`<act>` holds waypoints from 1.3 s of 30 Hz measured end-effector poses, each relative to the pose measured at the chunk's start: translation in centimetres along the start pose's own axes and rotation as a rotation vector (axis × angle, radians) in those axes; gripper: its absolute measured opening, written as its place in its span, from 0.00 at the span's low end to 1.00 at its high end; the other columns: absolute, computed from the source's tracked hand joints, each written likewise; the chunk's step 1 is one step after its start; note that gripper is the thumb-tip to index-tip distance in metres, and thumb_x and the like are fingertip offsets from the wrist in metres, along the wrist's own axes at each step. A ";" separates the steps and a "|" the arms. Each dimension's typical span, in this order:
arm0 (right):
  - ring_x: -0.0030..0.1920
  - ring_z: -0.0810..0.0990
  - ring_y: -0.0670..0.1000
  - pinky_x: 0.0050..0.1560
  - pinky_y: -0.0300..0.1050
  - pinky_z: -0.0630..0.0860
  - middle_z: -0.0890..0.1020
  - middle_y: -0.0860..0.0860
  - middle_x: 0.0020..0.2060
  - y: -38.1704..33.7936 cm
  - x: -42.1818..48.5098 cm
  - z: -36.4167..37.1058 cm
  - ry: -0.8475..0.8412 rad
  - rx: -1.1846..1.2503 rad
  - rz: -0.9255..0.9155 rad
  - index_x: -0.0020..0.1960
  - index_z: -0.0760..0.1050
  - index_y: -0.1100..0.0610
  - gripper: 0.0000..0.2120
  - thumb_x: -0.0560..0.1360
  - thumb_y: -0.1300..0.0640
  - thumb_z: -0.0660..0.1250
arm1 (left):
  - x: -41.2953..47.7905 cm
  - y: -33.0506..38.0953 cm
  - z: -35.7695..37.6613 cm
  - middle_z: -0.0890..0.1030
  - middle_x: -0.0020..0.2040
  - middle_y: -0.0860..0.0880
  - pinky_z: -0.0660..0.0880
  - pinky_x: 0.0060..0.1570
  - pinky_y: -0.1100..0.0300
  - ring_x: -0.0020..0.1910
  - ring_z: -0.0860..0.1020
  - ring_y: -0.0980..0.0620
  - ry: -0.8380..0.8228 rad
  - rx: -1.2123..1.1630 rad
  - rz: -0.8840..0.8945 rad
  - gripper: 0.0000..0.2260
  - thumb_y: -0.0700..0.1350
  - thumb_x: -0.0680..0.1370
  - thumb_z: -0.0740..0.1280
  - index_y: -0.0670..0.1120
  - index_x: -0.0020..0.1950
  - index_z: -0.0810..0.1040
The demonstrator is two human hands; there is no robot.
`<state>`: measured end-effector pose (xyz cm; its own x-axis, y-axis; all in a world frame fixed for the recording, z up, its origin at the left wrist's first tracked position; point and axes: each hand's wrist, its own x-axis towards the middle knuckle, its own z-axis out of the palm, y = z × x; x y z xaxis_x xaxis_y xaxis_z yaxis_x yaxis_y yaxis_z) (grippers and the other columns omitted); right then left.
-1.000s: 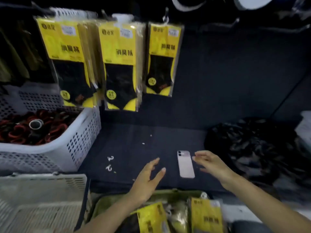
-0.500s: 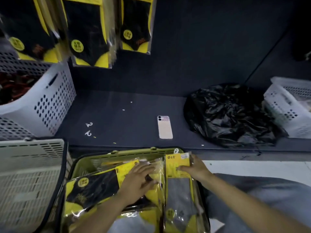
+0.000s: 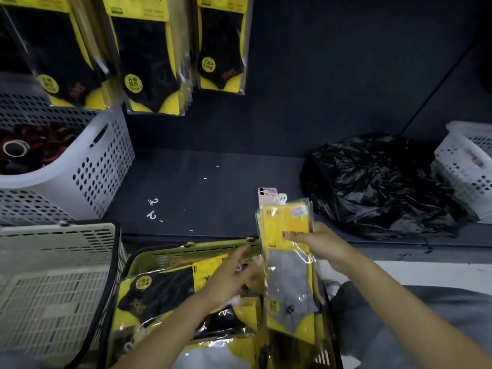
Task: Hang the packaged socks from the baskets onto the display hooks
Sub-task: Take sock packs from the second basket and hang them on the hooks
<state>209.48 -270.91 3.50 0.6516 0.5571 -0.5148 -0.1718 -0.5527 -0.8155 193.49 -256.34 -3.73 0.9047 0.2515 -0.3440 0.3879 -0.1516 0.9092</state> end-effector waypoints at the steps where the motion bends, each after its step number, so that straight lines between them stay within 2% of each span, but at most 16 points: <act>1: 0.44 0.84 0.42 0.47 0.34 0.77 0.85 0.46 0.47 -1.2 -0.2 -0.3 -0.036 0.046 -0.039 0.48 0.80 0.51 0.05 0.73 0.59 0.71 | 0.1 1.6 -0.1 0.73 0.63 0.59 0.72 0.55 0.69 0.60 0.74 0.63 0.002 -0.162 -0.023 0.29 0.65 0.69 0.63 0.56 0.68 0.69; 4: 0.50 0.84 0.48 0.50 0.38 0.79 0.86 0.49 0.49 -3.9 -0.9 -0.5 -0.137 0.146 -0.134 0.53 0.81 0.53 0.12 0.70 0.57 0.72 | 0.9 5.1 -1.0 0.83 0.47 0.58 0.74 0.39 0.69 0.42 0.80 0.64 0.024 -0.381 -0.060 0.21 0.64 0.66 0.66 0.55 0.55 0.77; 6: 0.52 0.84 0.48 0.52 0.37 0.78 0.85 0.49 0.51 -5.0 -1.3 -0.4 -0.157 0.198 -0.195 0.56 0.80 0.55 0.18 0.67 0.52 0.73 | 1.0 6.6 -2.0 0.85 0.39 0.56 0.75 0.38 0.66 0.36 0.82 0.59 0.053 -0.443 -0.056 0.22 0.63 0.63 0.71 0.51 0.50 0.78; 9: 0.53 0.83 0.49 0.56 0.42 0.77 0.85 0.51 0.52 -6.2 -1.2 0.5 -0.085 0.271 -0.256 0.57 0.80 0.56 0.20 0.67 0.51 0.74 | 1.0 7.8 -3.7 0.86 0.45 0.52 0.78 0.50 0.55 0.46 0.84 0.52 0.159 -0.528 -0.061 0.29 0.64 0.57 0.77 0.49 0.52 0.79; 10: 0.52 0.84 0.49 0.54 0.41 0.78 0.85 0.51 0.51 -6.5 -1.1 0.9 -0.031 0.271 -0.294 0.56 0.80 0.56 0.20 0.67 0.50 0.74 | 1.0 8.1 -4.3 0.86 0.48 0.50 0.79 0.50 0.55 0.49 0.84 0.50 0.187 -0.562 -0.034 0.28 0.63 0.58 0.78 0.49 0.53 0.80; 12: 0.48 0.83 0.48 0.50 0.39 0.78 0.85 0.51 0.49 -7.2 -0.8 2.0 0.128 0.273 -0.357 0.55 0.78 0.59 0.20 0.67 0.53 0.75 | 0.6 8.7 -5.2 0.86 0.49 0.49 0.80 0.41 0.62 0.48 0.84 0.51 0.240 -0.578 0.045 0.23 0.59 0.61 0.77 0.50 0.52 0.82; 15: 0.46 0.81 0.50 0.51 0.44 0.77 0.83 0.56 0.46 -7.8 -0.6 3.4 0.259 0.304 -0.426 0.51 0.76 0.64 0.16 0.68 0.57 0.75 | -0.4 9.2 -6.6 0.86 0.47 0.52 0.78 0.36 0.68 0.45 0.84 0.55 0.347 -0.546 0.119 0.20 0.55 0.63 0.77 0.51 0.52 0.81; 19: 0.42 0.83 0.47 0.45 0.39 0.79 0.86 0.52 0.42 -8.9 -0.8 4.5 0.177 0.359 -0.488 0.43 0.77 0.65 0.08 0.70 0.62 0.73 | -1.5 9.8 -8.6 0.86 0.45 0.51 0.78 0.35 0.67 0.44 0.84 0.54 0.410 -0.513 0.149 0.23 0.56 0.60 0.78 0.49 0.51 0.82; 22: 0.43 0.85 0.45 0.40 0.33 0.78 0.87 0.50 0.43 -10.5 -1.0 5.0 0.091 0.384 -0.529 0.50 0.80 0.60 0.06 0.73 0.63 0.70 | -2.1 10.6 -10.4 0.86 0.43 0.54 0.76 0.32 0.70 0.41 0.84 0.58 0.475 -0.511 0.166 0.22 0.61 0.60 0.74 0.50 0.49 0.82; 25: 0.47 0.85 0.49 0.45 0.39 0.80 0.86 0.51 0.47 -12.5 -1.0 5.1 0.066 0.405 -0.539 0.54 0.79 0.56 0.08 0.76 0.60 0.67 | -2.8 11.9 -12.4 0.85 0.41 0.59 0.73 0.31 0.76 0.39 0.82 0.64 0.534 -0.483 0.217 0.17 0.61 0.64 0.70 0.52 0.46 0.81; 28: 0.48 0.85 0.51 0.51 0.48 0.78 0.86 0.51 0.47 -15.7 -0.9 4.4 0.126 0.406 -0.555 0.53 0.80 0.53 0.08 0.79 0.56 0.62 | -4.0 13.8 -15.4 0.81 0.33 0.69 0.70 0.27 0.79 0.32 0.78 0.73 0.640 -0.437 0.276 0.07 0.57 0.69 0.70 0.57 0.41 0.76; 29: 0.47 0.85 0.50 0.50 0.47 0.78 0.86 0.50 0.46 -17.1 -0.9 4.0 0.152 0.406 -0.573 0.52 0.80 0.53 0.09 0.80 0.56 0.61 | -4.3 14.4 -16.6 0.81 0.33 0.69 0.71 0.29 0.78 0.34 0.78 0.73 0.676 -0.413 0.293 0.07 0.58 0.69 0.69 0.58 0.42 0.75; 33: 0.42 0.85 0.43 0.41 0.37 0.78 0.86 0.47 0.42 -23.8 -1.3 2.7 0.228 0.385 -0.717 0.50 0.79 0.54 0.08 0.80 0.58 0.61 | -5.2 17.1 -21.8 0.83 0.44 0.57 0.71 0.43 0.66 0.48 0.79 0.58 0.836 -0.391 0.359 0.17 0.62 0.66 0.70 0.54 0.48 0.79; 35: 0.40 0.84 0.42 0.38 0.33 0.77 0.85 0.46 0.40 -26.8 -1.5 2.4 0.269 0.386 -0.770 0.50 0.78 0.54 0.07 0.80 0.58 0.61 | -5.4 18.6 -23.8 0.82 0.53 0.50 0.73 0.57 0.56 0.57 0.78 0.50 0.868 -0.391 0.385 0.28 0.64 0.64 0.70 0.49 0.57 0.78; 37: 0.40 0.82 0.43 0.38 0.32 0.77 0.84 0.46 0.41 -29.1 -1.7 2.4 0.304 0.377 -0.804 0.48 0.78 0.55 0.07 0.80 0.59 0.61 | -5.9 20.0 -25.3 0.77 0.64 0.44 0.66 0.68 0.46 0.65 0.73 0.45 0.885 -0.371 0.402 0.40 0.67 0.64 0.69 0.42 0.67 0.73; 39: 0.40 0.82 0.45 0.37 0.32 0.77 0.84 0.48 0.40 -30.7 -1.5 2.5 0.321 0.376 -0.818 0.46 0.78 0.55 0.08 0.80 0.60 0.61 | -6.2 21.1 -26.3 0.75 0.66 0.42 0.64 0.70 0.45 0.66 0.72 0.44 0.900 -0.356 0.418 0.43 0.69 0.62 0.69 0.40 0.68 0.71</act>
<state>211.92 -253.16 28.64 0.8368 0.4554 0.3038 0.2371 0.1988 -0.9509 191.44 -235.97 23.78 0.4332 0.8829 0.1810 -0.1308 -0.1371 0.9819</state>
